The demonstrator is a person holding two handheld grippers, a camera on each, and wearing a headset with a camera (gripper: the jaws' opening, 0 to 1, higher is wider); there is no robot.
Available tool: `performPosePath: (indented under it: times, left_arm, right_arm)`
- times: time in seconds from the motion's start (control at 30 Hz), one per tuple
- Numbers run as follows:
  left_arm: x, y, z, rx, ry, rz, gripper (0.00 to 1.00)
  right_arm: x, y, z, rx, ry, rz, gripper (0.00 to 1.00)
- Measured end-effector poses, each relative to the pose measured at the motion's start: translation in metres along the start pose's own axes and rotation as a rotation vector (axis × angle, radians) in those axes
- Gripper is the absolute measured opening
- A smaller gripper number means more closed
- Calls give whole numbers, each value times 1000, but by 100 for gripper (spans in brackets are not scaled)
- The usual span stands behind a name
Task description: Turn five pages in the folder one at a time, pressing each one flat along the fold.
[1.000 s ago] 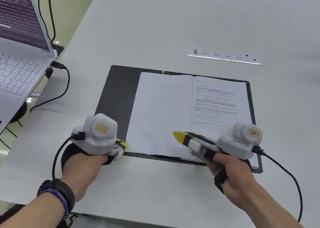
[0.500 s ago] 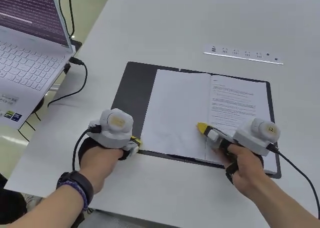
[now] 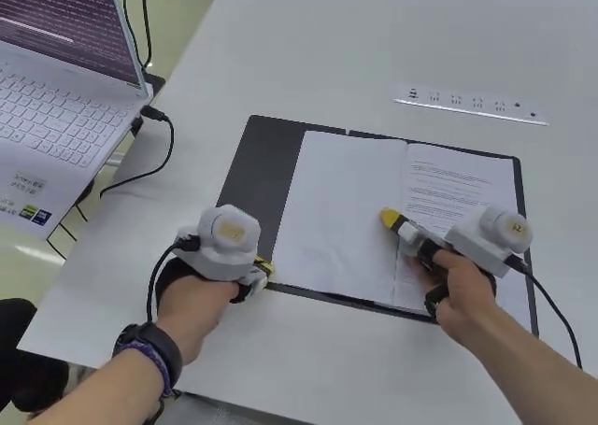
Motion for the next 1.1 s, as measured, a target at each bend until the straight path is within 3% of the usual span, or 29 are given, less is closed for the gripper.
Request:
performPosePath:
  times: [0.33, 0.47, 0.87, 1.1]
  left_arm:
    - [1, 0, 0, -2, 16, -26, 0]
    - [1, 1, -1, -4, 15, -29, 0]
    - [3, 0, -1, -3, 32, -38, 0]
    - [6, 0, -2, -5, 53, -97, 0]
  right_arm:
    - [-1, 15, -10, 52, -2, -52, 0]
    - [0, 20, -12, 75, -37, -66, 0]
    - [5, 29, -22, 125, -64, -123, 0]
    - [9, 33, -26, 140, -61, -130, 0]
Point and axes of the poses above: the centre of the closed fingertips' face, and the gripper's own axes: z roughly backward along the fingers, x roughly to its right, y roughly out of its top, the point moved 6 cm from there along z, roughly backward along the fingers, and after that the axes turned 12 degrees about z, right-handed, at the moved point
